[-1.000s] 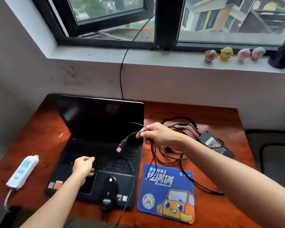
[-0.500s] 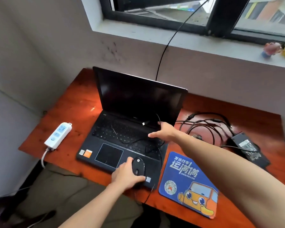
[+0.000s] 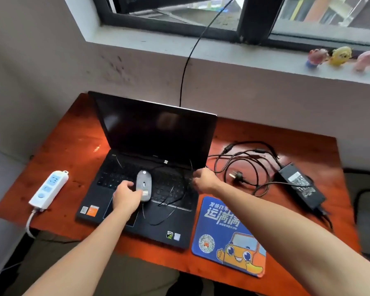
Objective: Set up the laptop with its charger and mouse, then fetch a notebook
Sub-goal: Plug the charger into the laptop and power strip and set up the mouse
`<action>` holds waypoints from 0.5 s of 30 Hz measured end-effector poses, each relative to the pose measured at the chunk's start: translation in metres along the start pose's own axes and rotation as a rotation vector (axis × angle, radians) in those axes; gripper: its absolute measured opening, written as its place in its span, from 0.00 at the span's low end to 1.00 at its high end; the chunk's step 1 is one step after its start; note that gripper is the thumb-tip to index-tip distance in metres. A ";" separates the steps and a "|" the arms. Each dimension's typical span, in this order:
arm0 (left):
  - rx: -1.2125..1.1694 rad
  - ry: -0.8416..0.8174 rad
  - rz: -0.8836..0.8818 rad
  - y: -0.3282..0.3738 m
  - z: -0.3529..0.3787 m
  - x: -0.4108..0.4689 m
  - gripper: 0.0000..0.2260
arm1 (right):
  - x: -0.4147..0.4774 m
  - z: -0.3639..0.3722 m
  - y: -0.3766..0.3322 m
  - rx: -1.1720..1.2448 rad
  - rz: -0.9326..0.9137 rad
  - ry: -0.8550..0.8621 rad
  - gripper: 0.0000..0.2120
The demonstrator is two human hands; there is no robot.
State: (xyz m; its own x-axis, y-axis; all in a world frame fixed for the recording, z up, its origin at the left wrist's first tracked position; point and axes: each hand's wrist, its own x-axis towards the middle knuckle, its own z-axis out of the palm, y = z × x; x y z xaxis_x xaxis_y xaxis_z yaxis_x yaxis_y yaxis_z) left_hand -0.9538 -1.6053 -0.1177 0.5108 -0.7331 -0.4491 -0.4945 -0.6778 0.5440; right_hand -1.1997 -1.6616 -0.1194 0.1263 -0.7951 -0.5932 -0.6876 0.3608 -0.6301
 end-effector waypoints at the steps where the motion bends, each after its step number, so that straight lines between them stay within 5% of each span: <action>1: 0.083 0.028 0.054 0.005 -0.002 -0.002 0.15 | 0.000 -0.010 0.006 -0.024 -0.005 0.027 0.08; 6: 0.103 0.090 0.337 0.055 0.009 -0.025 0.09 | -0.006 -0.092 0.054 -0.037 -0.008 0.232 0.10; 15: 0.152 -0.203 0.625 0.137 0.089 -0.083 0.03 | -0.001 -0.219 0.146 0.068 0.283 0.619 0.11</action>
State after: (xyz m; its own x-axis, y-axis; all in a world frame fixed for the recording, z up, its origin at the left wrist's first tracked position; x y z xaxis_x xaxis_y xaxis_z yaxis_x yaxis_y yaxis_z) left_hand -1.1263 -1.6425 -0.0692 -0.0384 -0.9759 -0.2146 -0.7549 -0.1123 0.6461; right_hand -1.4572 -1.7148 -0.1014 -0.4974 -0.7908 -0.3568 -0.5847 0.6094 -0.5355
